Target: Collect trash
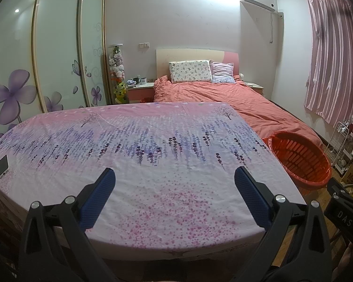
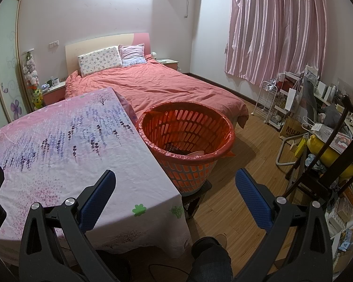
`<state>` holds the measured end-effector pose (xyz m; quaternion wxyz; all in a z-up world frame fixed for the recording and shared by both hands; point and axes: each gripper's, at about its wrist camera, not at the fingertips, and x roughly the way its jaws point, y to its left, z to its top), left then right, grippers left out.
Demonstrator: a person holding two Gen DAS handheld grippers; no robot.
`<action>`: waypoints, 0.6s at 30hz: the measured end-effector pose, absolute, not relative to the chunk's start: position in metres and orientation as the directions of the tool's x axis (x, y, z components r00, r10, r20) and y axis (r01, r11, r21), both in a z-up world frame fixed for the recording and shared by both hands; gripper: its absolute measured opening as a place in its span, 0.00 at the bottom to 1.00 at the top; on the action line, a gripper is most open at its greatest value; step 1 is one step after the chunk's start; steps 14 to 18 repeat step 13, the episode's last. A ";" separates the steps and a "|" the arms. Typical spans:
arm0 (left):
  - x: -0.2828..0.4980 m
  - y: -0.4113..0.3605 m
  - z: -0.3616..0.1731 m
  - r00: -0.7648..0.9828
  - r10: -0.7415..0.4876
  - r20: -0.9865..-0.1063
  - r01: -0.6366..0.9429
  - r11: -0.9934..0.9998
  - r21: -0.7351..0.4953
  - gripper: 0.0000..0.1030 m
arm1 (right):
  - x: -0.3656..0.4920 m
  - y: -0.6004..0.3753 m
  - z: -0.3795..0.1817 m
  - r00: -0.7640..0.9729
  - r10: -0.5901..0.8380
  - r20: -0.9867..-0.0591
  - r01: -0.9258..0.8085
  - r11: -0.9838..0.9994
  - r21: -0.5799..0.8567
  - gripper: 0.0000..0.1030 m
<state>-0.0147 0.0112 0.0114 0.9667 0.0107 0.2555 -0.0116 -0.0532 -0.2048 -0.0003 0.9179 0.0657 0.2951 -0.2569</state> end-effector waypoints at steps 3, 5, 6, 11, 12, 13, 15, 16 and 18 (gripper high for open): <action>-0.013 0.012 0.012 0.870 -0.016 -0.493 0.028 0.999 0.017 0.96 | -0.053 -0.205 -0.001 0.693 -0.432 -0.577 0.510 0.859 -0.031 0.98; -0.014 0.012 0.012 0.870 -0.015 -0.493 0.027 0.999 0.017 0.96 | -0.053 -0.205 -0.001 0.693 -0.432 -0.577 0.510 0.859 -0.031 0.98; -0.014 0.012 0.012 0.870 -0.015 -0.493 0.027 0.999 0.018 0.96 | -0.054 -0.204 -0.002 0.693 -0.432 -0.577 0.510 0.860 -0.031 0.98; -0.014 0.012 0.012 0.869 -0.015 -0.494 0.027 0.999 0.017 0.96 | -0.053 -0.204 -0.002 0.693 -0.432 -0.577 0.510 0.860 -0.031 0.98; -0.014 0.012 0.012 0.869 -0.015 -0.494 0.027 0.999 0.017 0.96 | -0.053 -0.205 -0.001 0.693 -0.432 -0.577 0.510 0.859 -0.031 0.98; -0.014 0.012 0.012 0.869 -0.015 -0.494 0.028 0.999 0.017 0.96 | -0.053 -0.204 -0.001 0.693 -0.432 -0.577 0.510 0.859 -0.031 0.98; -0.014 0.012 0.012 0.869 -0.015 -0.494 0.028 0.999 0.017 0.96 | -0.053 -0.204 -0.001 0.693 -0.432 -0.577 0.510 0.859 -0.031 0.98; -0.014 0.012 0.012 0.869 -0.015 -0.494 0.028 0.999 0.017 0.96 | -0.053 -0.204 -0.001 0.693 -0.432 -0.577 0.510 0.859 -0.031 0.98; -0.014 0.012 0.012 0.869 -0.015 -0.494 0.028 0.999 0.017 0.96 | -0.053 -0.204 -0.001 0.693 -0.432 -0.577 0.510 0.859 -0.031 0.98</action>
